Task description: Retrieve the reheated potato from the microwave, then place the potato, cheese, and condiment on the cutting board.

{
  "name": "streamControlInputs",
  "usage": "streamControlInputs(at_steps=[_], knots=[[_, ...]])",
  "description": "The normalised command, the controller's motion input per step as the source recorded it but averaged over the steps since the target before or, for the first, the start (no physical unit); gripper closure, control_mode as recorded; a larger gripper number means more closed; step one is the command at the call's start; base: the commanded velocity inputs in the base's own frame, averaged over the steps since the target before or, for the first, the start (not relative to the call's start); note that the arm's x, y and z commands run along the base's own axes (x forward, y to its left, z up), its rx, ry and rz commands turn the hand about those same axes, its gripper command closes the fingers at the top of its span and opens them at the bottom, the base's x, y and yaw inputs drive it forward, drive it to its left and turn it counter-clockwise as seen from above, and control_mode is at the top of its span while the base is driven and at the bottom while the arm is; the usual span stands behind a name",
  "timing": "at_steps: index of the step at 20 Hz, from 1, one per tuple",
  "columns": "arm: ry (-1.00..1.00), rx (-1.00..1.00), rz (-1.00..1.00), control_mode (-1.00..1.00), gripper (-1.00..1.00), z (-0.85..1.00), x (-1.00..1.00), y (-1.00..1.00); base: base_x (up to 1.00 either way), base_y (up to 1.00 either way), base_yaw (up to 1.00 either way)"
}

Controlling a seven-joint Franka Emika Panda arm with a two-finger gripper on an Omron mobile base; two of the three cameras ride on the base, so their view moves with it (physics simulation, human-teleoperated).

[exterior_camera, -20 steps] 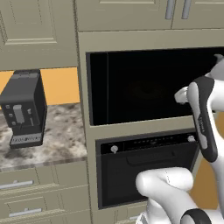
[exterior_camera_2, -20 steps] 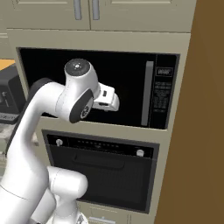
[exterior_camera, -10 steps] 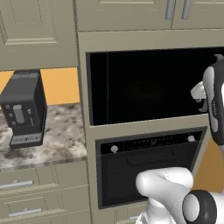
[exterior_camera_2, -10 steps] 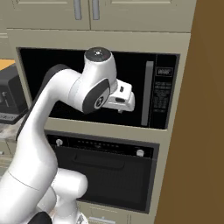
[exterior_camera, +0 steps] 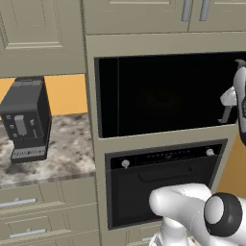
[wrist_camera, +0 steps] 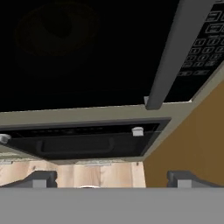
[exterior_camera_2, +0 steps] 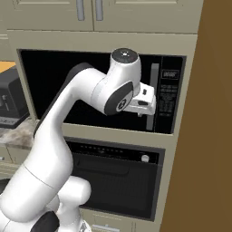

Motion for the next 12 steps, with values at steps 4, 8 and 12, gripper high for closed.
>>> streamControlInputs(at_steps=[4,8,12], knots=[[-0.12,0.0,0.0,-1.0,-1.0,-0.24,0.13,-0.25,0.0,0.0,0.0],[-0.12,0.0,0.0,-1.0,-1.0,-0.3,0.2,-0.23,0.0,0.0,0.0],[-0.04,0.0,0.01,-1.0,-1.0,-0.16,0.32,-0.27,0.0,0.0,0.0]])
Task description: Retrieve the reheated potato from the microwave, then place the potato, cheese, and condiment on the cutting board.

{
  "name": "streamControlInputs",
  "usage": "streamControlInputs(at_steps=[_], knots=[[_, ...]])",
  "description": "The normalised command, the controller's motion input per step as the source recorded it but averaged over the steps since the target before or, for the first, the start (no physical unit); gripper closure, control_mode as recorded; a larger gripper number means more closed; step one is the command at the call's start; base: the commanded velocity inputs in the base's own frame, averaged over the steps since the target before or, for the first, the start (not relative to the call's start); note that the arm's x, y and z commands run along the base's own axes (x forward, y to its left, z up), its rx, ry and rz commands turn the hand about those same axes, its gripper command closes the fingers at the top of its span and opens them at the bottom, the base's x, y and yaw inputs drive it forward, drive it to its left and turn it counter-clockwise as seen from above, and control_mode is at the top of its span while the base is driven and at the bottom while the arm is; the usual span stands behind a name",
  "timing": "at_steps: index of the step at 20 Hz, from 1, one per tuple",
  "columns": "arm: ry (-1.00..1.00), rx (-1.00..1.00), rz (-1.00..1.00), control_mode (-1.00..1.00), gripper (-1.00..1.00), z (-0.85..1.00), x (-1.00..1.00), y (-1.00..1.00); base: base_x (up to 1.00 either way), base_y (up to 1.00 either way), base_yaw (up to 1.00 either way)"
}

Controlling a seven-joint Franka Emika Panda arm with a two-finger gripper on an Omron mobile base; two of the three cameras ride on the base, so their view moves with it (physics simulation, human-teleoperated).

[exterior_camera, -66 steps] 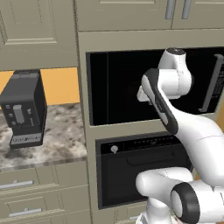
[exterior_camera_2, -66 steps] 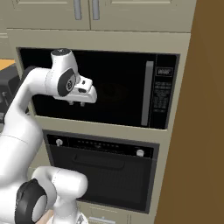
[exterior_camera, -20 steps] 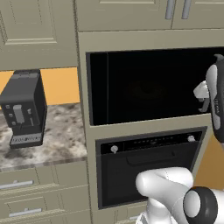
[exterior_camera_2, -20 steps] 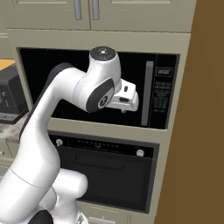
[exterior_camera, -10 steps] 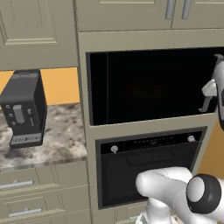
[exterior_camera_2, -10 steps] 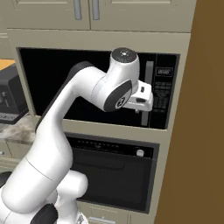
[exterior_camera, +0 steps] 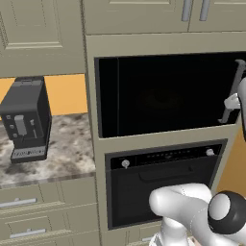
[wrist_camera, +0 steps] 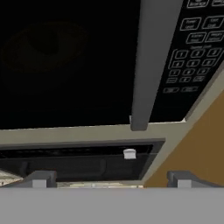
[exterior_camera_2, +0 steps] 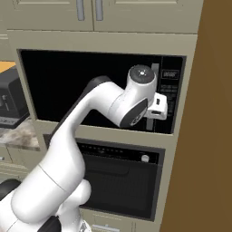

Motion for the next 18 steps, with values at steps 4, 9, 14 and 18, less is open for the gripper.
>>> streamControlInputs(at_steps=[4,9,14,18], knots=[[0.0,0.0,0.02,-1.0,-1.0,-0.04,0.37,-0.25,0.0,0.0,0.0],[0.0,0.02,0.06,-1.0,-1.0,-0.09,0.46,-0.2,0.0,0.0,0.0],[0.0,0.09,0.1,-1.0,-1.0,-0.11,0.52,-0.12,0.0,0.0,0.0],[0.0,0.09,0.1,-1.0,-1.0,-0.06,0.5,-0.15,0.0,0.0,0.0]])
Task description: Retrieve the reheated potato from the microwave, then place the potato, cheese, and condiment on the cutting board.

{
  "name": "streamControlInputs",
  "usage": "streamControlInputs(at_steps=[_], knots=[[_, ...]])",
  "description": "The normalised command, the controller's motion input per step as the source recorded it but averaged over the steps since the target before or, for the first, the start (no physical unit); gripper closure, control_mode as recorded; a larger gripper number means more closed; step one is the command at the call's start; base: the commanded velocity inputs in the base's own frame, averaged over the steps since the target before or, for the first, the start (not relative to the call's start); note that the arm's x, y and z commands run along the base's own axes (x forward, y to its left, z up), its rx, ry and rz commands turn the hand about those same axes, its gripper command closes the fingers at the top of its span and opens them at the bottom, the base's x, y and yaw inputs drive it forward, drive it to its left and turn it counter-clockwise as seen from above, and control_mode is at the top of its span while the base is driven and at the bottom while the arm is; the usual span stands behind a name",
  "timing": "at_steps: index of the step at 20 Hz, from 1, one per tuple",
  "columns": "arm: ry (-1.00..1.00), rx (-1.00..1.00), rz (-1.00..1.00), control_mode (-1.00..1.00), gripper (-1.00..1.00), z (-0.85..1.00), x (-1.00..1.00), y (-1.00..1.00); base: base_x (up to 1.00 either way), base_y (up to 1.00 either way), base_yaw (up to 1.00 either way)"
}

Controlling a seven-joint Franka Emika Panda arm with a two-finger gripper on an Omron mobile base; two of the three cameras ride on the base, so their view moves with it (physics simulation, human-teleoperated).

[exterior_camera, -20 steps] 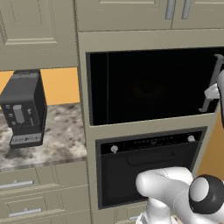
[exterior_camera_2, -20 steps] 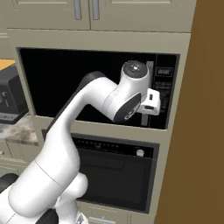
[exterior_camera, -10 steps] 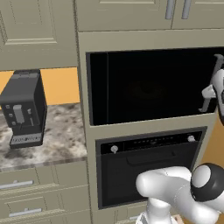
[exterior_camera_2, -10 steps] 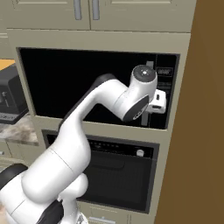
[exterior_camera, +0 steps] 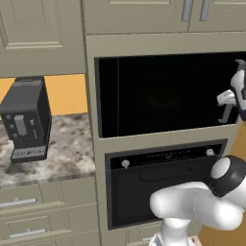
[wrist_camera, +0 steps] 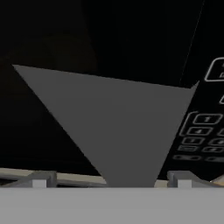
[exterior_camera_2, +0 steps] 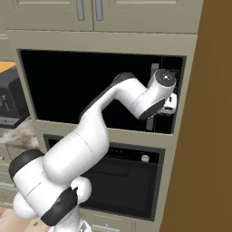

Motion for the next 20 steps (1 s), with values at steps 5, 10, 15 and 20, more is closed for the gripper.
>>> streamControlInputs(at_steps=[5,10,15,20], knots=[[0.0,0.0,0.03,-1.0,-1.0,-0.02,0.3,-0.12,0.0,0.0,0.0],[-0.02,0.0,-0.02,-1.0,-1.0,-0.05,0.21,-0.02,0.0,0.0,0.0],[-0.14,-0.03,-0.13,-1.0,-1.0,-0.16,0.1,0.0,0.0,0.0,0.0],[-0.25,-0.07,-0.21,-1.0,-1.0,-0.26,0.12,0.04,0.0,0.0,0.0]])
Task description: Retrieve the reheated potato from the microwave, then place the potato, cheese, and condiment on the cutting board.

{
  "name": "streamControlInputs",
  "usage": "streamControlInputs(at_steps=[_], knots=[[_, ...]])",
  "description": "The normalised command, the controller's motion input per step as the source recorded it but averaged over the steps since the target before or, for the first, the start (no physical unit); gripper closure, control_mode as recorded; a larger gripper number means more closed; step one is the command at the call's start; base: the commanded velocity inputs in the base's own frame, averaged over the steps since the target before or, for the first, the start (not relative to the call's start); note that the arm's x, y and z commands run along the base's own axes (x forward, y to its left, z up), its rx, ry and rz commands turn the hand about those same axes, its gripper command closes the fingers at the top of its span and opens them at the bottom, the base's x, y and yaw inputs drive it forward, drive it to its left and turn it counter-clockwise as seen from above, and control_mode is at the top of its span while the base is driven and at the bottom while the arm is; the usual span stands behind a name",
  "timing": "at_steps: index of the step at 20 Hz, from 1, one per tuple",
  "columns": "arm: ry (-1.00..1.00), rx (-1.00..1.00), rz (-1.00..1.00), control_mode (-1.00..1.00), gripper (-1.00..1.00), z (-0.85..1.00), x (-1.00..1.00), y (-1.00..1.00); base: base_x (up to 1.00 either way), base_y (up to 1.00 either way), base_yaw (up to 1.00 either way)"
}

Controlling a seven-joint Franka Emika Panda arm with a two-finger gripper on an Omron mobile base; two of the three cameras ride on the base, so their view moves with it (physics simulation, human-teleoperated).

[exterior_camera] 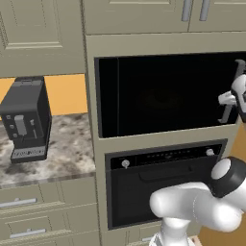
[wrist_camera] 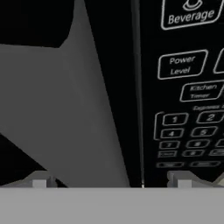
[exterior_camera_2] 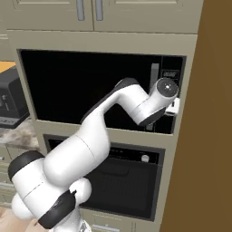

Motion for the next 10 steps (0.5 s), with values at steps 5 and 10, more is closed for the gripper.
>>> streamControlInputs(at_steps=[5,10], knots=[[-0.06,-0.01,-0.18,-1.0,-1.0,-0.17,0.51,0.05,0.0,0.0,0.0],[0.01,0.01,-0.07,-1.0,-1.0,-0.05,0.66,0.09,0.0,0.0,0.0]])
